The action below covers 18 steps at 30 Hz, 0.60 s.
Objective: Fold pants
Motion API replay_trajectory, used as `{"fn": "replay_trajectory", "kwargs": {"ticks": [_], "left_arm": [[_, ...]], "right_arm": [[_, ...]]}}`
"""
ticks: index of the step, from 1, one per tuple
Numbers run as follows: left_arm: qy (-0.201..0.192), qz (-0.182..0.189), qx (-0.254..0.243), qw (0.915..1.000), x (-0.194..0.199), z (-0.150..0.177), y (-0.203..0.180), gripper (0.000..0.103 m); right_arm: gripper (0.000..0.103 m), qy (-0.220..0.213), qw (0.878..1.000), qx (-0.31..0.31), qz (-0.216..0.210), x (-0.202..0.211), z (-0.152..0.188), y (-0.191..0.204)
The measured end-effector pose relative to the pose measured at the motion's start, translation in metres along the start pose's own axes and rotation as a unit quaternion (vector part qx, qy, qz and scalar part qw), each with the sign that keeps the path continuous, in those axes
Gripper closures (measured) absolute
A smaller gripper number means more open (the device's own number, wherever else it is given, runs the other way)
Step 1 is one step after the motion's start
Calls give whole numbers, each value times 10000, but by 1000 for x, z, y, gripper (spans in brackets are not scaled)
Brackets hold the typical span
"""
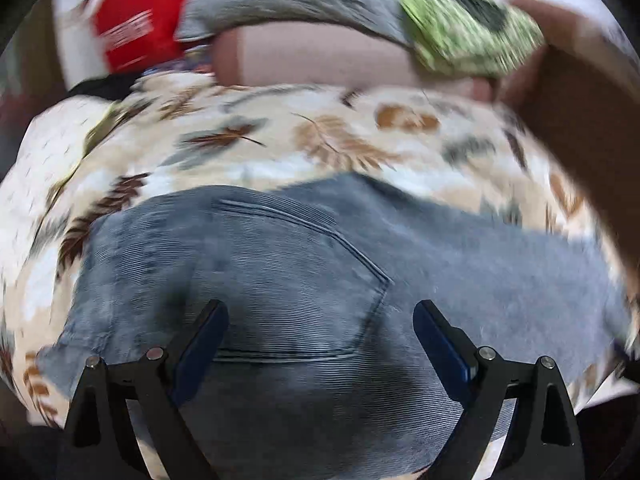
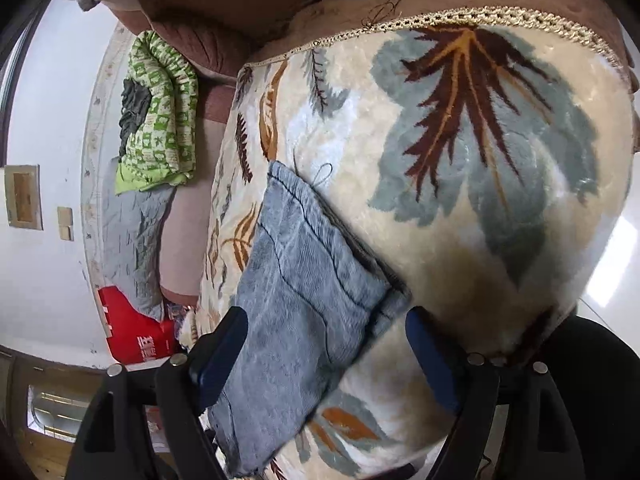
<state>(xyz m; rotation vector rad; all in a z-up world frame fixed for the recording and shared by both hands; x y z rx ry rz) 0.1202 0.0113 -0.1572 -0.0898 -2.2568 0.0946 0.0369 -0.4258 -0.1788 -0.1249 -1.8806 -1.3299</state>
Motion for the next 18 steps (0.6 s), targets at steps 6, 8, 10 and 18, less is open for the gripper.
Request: {"fn": "replay_trajectory", "kwargs": {"ticks": [6, 8, 10, 18], "left_arm": [[97, -205, -202, 9995, -15, 21, 25, 9], [67, -235, -292, 9993, -13, 21, 24, 9], [33, -171, -170, 9997, -9, 18, 24, 9], [-574, -281, 347, 9973, 36, -5, 67, 9]], "right_arm": [[19, -376, 9953, 863, 214, 42, 18, 35], [19, -182, 9889, 1470, 66, 31, 30, 69], [19, 45, 9823, 1874, -3, 7, 38, 87], [22, 60, 9664, 2335, 1075, -26, 45, 118]]}}
Point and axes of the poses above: each gripper's, at about its wrist camera, not at the fingertips, and x roughly against the way its jaws point, y to its left, z to its underside, the point moved 10 cm from there along -x, roughly the way its jaws point, and after that the axes turned 7 degrees about z, right-handed, at the moved point
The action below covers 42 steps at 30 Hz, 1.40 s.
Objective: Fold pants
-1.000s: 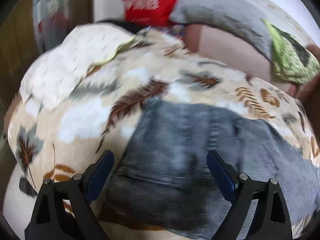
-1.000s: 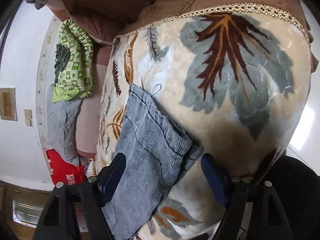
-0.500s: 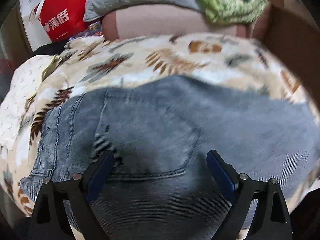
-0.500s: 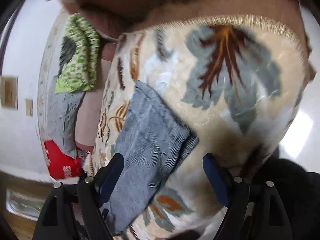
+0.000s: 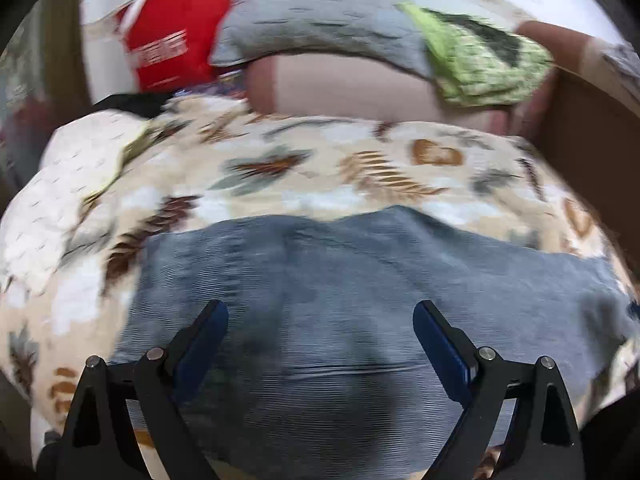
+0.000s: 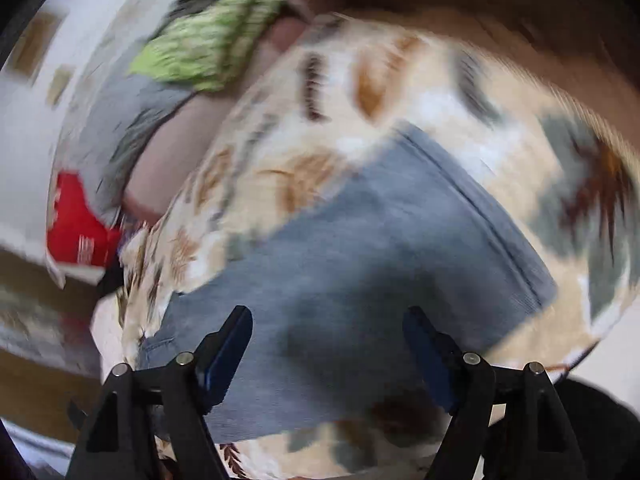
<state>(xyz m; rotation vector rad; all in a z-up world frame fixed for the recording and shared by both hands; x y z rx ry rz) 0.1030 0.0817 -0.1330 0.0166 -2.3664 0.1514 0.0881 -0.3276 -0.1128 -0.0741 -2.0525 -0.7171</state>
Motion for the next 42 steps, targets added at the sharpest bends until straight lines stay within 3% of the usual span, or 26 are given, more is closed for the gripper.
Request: {"fn": "replay_trajectory", "kwargs": {"ticks": [2, 4, 7, 12, 14, 18, 20, 21, 22, 27, 29, 32, 36, 38, 42], "left_arm": [[380, -312, 180, 9986, -16, 15, 25, 9], [725, -364, 438, 9957, -33, 34, 46, 8], [669, -335, 556, 9956, -31, 31, 52, 7], [664, -228, 590, 9958, -36, 32, 56, 7], [656, -209, 596, 9958, -37, 32, 57, 7], [650, -189, 606, 9959, -37, 31, 58, 7], [646, -178, 596, 9960, -37, 31, 57, 7], [644, -168, 604, 9960, -37, 31, 58, 6], [643, -167, 612, 9959, -37, 31, 58, 6], [639, -202, 598, 9960, -38, 31, 57, 6], [634, -208, 590, 9960, -39, 31, 57, 5], [613, -216, 597, 9961, -40, 30, 57, 5], [558, -274, 610, 9962, -40, 30, 57, 5], [533, -315, 590, 9963, -40, 30, 57, 5], [462, -415, 550, 9966, -39, 29, 57, 5]], "right_arm": [[22, -94, 9962, 862, -11, 3, -2, 60], [22, 194, 9868, 1581, -303, -18, 9, 129], [23, 746, 9602, 2666, -371, -74, 23, 212], [30, 1152, 9340, 3382, -51, -164, 18, 281], [38, 1417, 9249, 3528, 8, -192, 26, 297], [79, 1852, 8980, 3985, 242, -224, 56, 304], [86, 1698, 8850, 4321, 364, -225, 63, 308], [95, 1568, 8838, 4388, 417, -224, 62, 312], [97, 1336, 8838, 4451, 544, -223, 56, 314], [97, 1252, 8911, 4321, 586, -236, 53, 313], [93, 1120, 8992, 4196, 542, -233, 49, 313], [79, 828, 9195, 3816, 454, -212, 33, 306], [36, 519, 9551, 2916, -121, -156, 19, 287], [36, 474, 9677, 2433, -458, -124, 25, 263], [36, 609, 9812, 1663, -762, -92, 38, 205]]}}
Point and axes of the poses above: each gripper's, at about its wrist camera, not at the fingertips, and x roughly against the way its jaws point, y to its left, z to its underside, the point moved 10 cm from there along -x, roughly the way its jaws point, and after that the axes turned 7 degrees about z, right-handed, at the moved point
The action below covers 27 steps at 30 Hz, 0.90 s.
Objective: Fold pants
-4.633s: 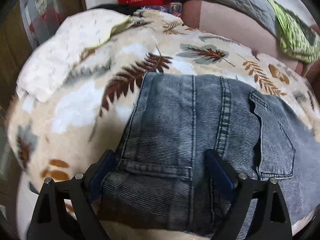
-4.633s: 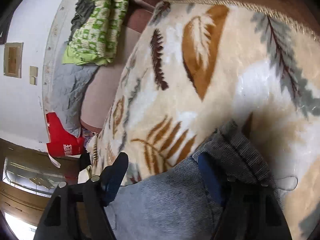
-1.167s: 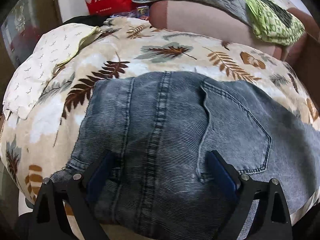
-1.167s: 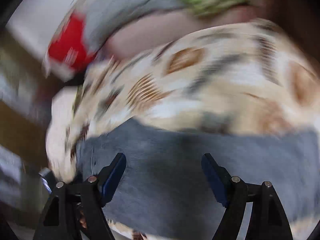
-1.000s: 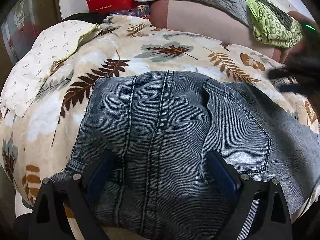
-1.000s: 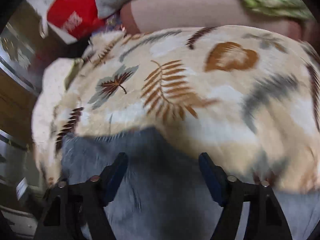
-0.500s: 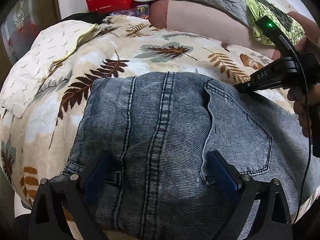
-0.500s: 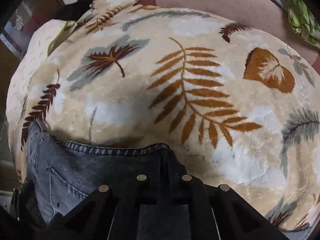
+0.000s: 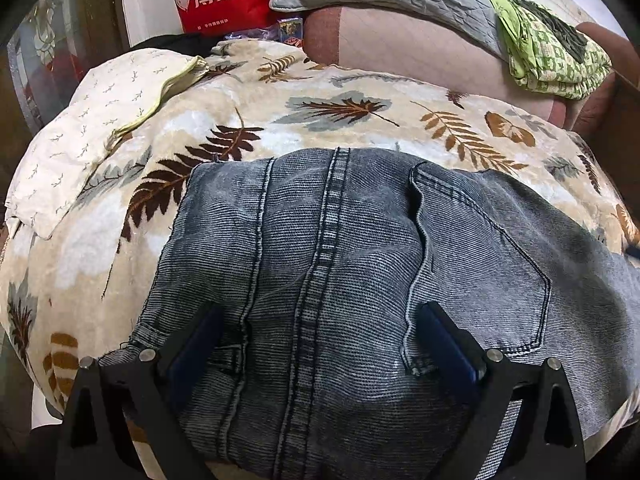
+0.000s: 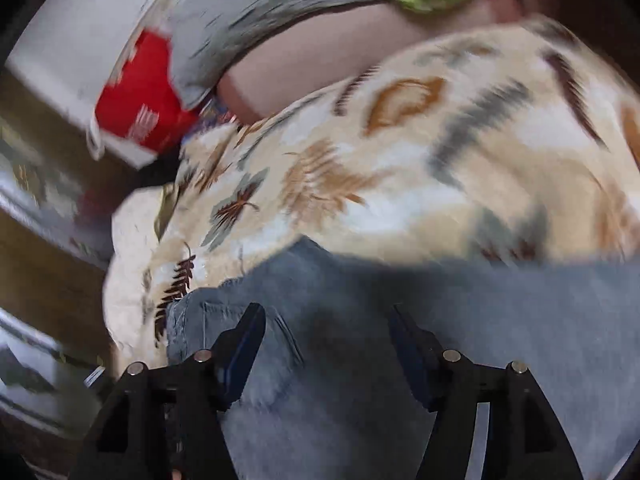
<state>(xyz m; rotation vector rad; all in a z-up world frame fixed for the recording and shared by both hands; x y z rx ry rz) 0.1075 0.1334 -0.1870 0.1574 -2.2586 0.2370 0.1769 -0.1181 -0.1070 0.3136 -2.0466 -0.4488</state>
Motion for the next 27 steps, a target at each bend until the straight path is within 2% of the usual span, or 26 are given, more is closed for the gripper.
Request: {"fn": "replay_trajectory", "kwargs": {"ticks": [2, 4, 5, 7, 11, 12, 13, 15, 16, 17, 18, 20, 22, 24, 27], "left_arm": [[-42, -53, 10, 10000, 1, 0, 0, 5], [-72, -99, 5, 9999, 0, -1, -1, 5], [-91, -163, -24, 9998, 1, -2, -1, 5], [-120, -233, -50, 9996, 2, -3, -2, 5], [-115, -412, 14, 9991, 14, -5, -4, 5], [-173, -477, 20, 9987, 21, -5, -5, 5], [-209, -520, 27, 9984, 28, -6, -7, 5], [-223, -493, 15, 9985, 37, -6, -15, 5], [-208, -468, 1, 9987, 41, -6, -21, 5], [-193, -418, -25, 9989, 44, -7, -29, 5], [-185, -348, -82, 9992, 48, -8, -40, 5], [-217, -187, -258, 9993, 57, -13, -65, 5], [-258, -75, -373, 9989, 63, -16, -87, 5], [-229, 179, -600, 9978, 65, -18, -121, 5], [-70, 620, -842, 9945, 61, -16, -171, 5]], "right_arm": [[36, 105, 9990, -435, 6, 4, 17, -38], [34, 315, 9952, -879, 286, -14, 28, -85], [36, 439, 9933, -1055, 149, -21, 31, -98], [36, 309, 9901, -1332, -318, -5, 25, -100], [35, -194, 9940, -837, -675, 50, 24, -84], [31, -324, 9933, -824, -743, 64, 27, -87], [26, -426, 9920, -927, -749, 75, 32, -96], [22, -621, 9884, -1345, -344, 83, 40, -137], [20, -632, 9870, -1459, -233, 80, 42, -151], [20, -460, 9843, -1703, -64, 68, 49, -174], [20, -112, 9809, -1938, -118, 52, 58, -189], [19, -294, 9797, -1951, -365, 62, 53, -185], [19, -514, 9788, -1812, -800, 83, 43, -170], [19, -1013, 9745, -1834, -803, 115, 41, -173], [19, -1110, 9639, -2260, -873, 138, 60, -193]]}}
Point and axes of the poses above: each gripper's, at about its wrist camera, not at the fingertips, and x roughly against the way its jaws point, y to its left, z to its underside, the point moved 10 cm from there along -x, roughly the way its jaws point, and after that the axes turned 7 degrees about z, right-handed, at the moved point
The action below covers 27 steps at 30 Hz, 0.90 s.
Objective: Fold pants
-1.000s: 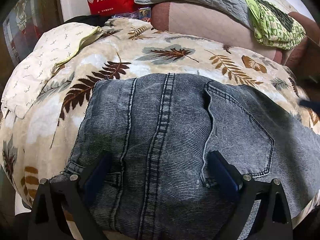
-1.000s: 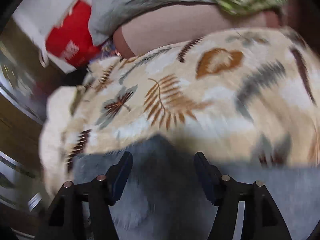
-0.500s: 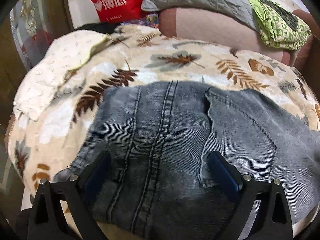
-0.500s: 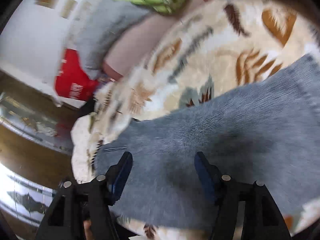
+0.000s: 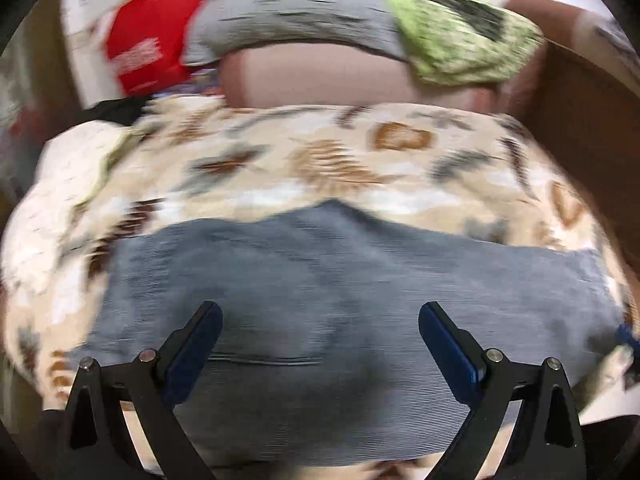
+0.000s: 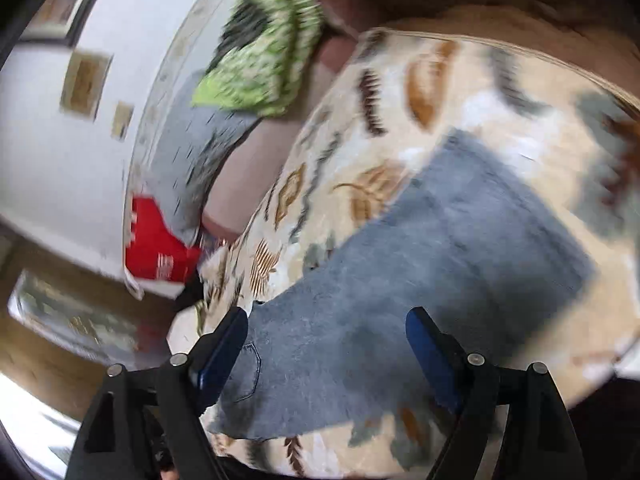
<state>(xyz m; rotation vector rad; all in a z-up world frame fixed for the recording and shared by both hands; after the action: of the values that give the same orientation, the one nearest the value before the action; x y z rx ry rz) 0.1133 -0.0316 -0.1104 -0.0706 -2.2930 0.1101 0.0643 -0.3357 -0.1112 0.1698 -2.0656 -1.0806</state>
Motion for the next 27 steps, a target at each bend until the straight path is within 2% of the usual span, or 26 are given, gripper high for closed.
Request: {"fn": "replay_trajectory", "kwargs": {"ticks": [4, 7, 10, 13, 19, 27], "left_arm": [[164, 550, -338, 9978, -18, -4, -68, 5], [421, 934, -507, 9934, -35, 4, -115, 5], [610, 1112, -562, 9903, -46, 13, -136, 5], [657, 1118, -629, 9896, -51, 18, -143, 5], [769, 1084, -535, 9897, -62, 19, -134, 5], [622, 1062, -468, 9913, -62, 6, -135, 5]], "right_arm": [[19, 231, 9975, -630, 209, 17, 21, -56], [19, 207, 9928, -1074, 487, 23, 16, -90], [19, 194, 9885, -1400, 532, 27, 2, -110], [19, 189, 9867, -1446, 712, 20, -11, -120], [18, 166, 9862, -1461, 759, 12, -20, -120], [18, 159, 9849, -1553, 744, 16, -18, -115]]}}
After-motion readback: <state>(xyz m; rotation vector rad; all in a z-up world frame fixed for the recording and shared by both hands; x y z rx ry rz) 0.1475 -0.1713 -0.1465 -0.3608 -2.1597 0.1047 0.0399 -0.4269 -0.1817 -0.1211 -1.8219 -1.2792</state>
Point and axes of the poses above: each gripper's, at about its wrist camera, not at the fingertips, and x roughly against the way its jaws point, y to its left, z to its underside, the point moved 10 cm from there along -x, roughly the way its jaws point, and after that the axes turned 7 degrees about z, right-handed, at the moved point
